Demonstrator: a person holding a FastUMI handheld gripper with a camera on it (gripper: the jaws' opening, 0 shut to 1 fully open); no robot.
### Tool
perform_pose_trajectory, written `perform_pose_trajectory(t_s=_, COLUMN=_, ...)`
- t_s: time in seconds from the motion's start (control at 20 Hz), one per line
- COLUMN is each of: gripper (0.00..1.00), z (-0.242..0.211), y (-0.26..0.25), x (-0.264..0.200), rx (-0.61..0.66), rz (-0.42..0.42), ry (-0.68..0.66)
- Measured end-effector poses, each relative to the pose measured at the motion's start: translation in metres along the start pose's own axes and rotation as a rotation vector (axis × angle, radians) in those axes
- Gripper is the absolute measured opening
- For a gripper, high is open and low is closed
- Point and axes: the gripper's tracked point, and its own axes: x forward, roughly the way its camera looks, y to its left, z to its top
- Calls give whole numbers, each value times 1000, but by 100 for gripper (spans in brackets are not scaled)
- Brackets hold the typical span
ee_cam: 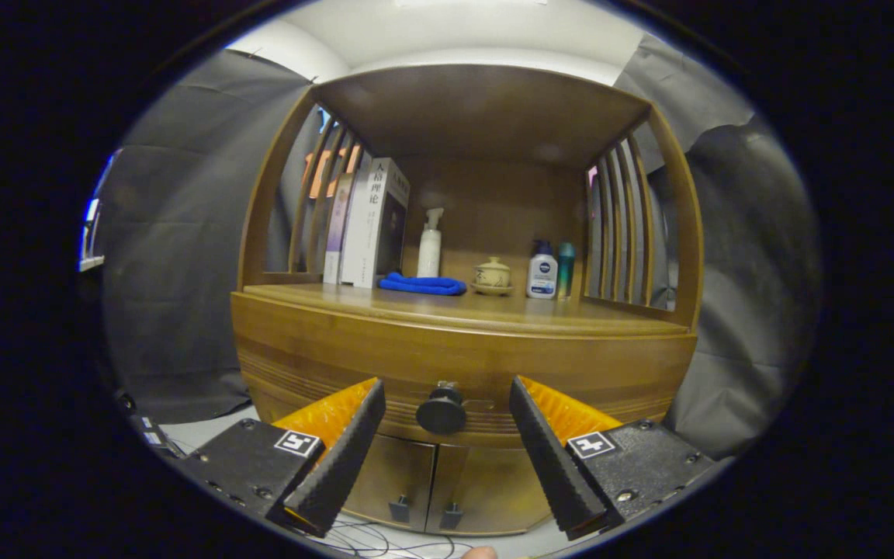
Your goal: Pull open the drawer, take out the items inside it, and place them on the countertop above the cabinet.
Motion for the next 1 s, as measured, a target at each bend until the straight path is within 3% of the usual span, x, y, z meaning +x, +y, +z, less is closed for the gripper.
perform_pose_trajectory(t_s=0.4, gripper=96, z=-20, y=6, x=26, rx=-32, rz=-8, ry=50)
perform_pose_trajectory(t_s=0.8, gripper=47, z=-25, y=4, x=36, rx=-24, rz=-64, ry=97)
perform_pose_trajectory(t_s=1.0, gripper=42, z=-25, y=4, x=35, rx=-14, rz=-47, ry=107)
